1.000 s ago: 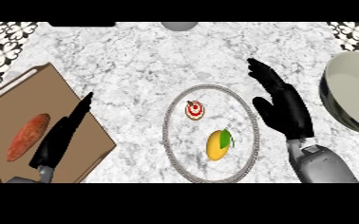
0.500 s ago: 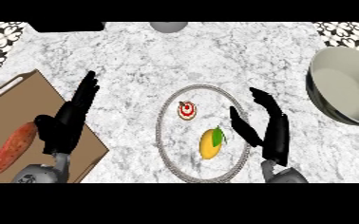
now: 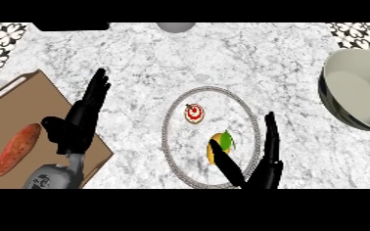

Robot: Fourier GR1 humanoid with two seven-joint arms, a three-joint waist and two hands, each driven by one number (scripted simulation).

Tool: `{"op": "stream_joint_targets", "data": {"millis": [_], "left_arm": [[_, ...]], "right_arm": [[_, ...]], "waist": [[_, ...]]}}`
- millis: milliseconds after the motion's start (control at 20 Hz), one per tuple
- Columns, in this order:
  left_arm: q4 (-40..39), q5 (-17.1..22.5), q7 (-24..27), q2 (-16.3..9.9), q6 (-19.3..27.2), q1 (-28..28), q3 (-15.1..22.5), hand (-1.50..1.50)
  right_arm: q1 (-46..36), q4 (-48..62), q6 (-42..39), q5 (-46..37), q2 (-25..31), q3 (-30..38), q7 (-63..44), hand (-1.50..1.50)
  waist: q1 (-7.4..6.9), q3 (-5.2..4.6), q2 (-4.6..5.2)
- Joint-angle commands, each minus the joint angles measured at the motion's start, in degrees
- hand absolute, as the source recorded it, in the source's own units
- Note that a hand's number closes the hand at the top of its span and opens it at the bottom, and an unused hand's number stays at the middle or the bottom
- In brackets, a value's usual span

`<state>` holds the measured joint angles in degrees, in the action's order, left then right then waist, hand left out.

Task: Pick the lemon from the placemat and place it in the bowl

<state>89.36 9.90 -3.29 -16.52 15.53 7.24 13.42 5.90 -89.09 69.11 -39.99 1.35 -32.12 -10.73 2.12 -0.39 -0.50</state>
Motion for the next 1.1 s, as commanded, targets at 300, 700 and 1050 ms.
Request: {"op": "stream_joint_targets", "data": {"millis": [300, 700, 1050], "left_arm": [[-0.45, -0.72, -0.9, 0.59, 0.03, 1.73, 0.1, 0.0], [-0.47, -1.01, -0.95, 1.84, -0.13, 2.32, 0.72, 0.0], [-1.43, -0.94, -1.3, 2.11, -0.95, 3.32, -0.63, 0.0]], "right_arm": [[9.66, -9.7, -5.6, -16.58, -1.33, 0.61, -21.69, -1.5], [6.42, -14.06, -22.42, -25.57, -1.35, -0.14, -48.04, -1.5], [-0.37, -17.63, -32.31, -35.78, -1.34, -7.89, -70.94, -1.5]], "waist": [[-0.45, -0.06, 0.55], [-1.88, 0.06, 0.8], [-2.05, 0.26, 0.51]]}}
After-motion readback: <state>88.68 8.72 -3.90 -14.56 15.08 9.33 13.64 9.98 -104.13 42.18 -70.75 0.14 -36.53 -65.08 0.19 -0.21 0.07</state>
